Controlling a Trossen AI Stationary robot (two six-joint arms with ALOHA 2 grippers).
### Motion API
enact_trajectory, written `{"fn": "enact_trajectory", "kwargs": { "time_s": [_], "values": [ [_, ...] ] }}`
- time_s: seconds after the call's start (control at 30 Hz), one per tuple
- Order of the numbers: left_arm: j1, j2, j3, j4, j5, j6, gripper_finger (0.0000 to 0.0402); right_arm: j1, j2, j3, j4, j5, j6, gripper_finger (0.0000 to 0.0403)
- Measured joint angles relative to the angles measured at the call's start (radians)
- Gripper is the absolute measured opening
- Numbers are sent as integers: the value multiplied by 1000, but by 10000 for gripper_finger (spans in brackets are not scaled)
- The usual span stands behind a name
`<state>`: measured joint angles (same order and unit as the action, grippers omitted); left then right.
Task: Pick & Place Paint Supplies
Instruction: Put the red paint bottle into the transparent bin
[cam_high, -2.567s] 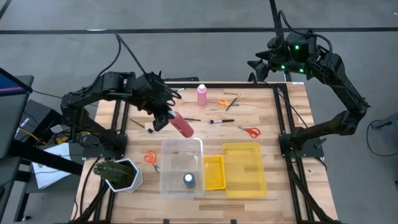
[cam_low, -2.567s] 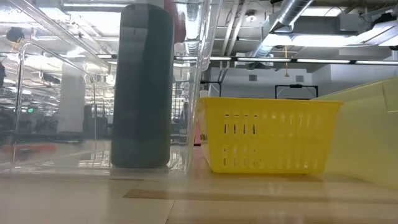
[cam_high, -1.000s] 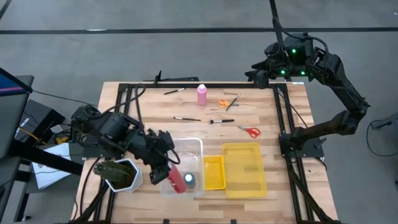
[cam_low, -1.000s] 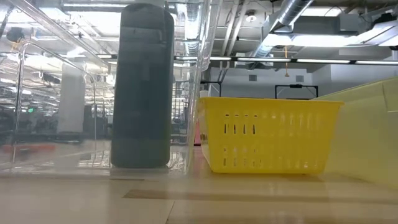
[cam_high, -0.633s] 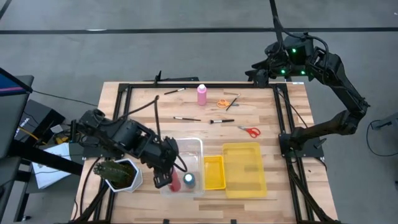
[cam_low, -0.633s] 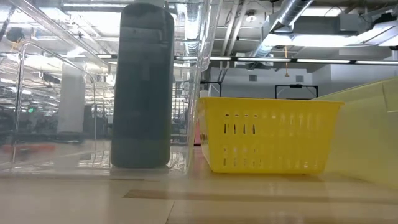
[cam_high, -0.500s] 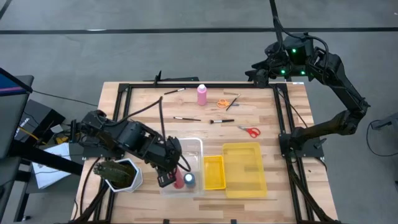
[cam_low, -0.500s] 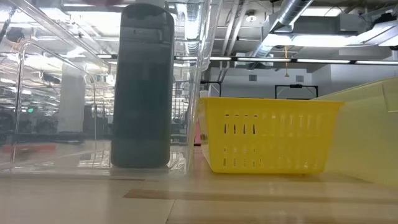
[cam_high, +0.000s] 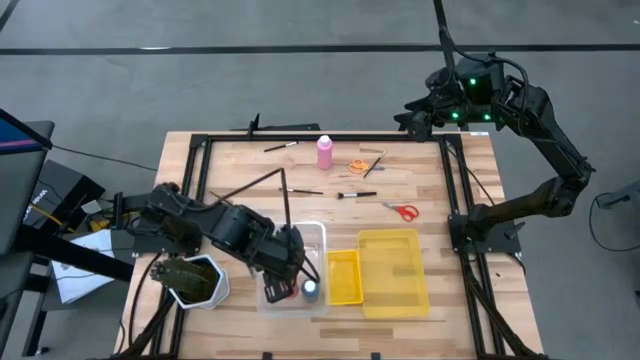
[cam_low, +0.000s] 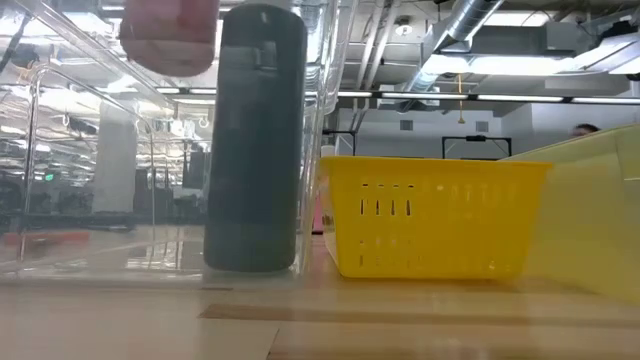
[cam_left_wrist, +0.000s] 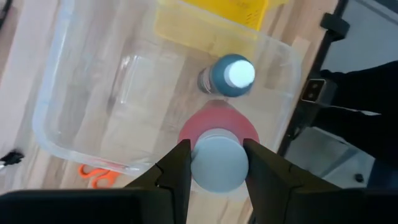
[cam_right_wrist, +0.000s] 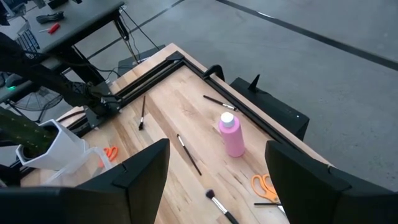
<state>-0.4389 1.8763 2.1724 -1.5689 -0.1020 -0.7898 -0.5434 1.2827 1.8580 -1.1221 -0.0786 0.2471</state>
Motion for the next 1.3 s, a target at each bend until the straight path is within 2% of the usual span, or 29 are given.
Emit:
{"fn": "enact_trajectory", "kwargs": {
  "time_s": [0.4,0.83,1.3],
  "values": [
    [-5,-2,-177,12,-24,0,114,0,0,0,0,0,-3,260],
    [-33,-3,-343,206,-47,1,114,0,0,0,0,0,-3,260],
    [-57,-3,-426,331,-66,-11,114,0,0,0,0,0,-3,260]
  ]
}}
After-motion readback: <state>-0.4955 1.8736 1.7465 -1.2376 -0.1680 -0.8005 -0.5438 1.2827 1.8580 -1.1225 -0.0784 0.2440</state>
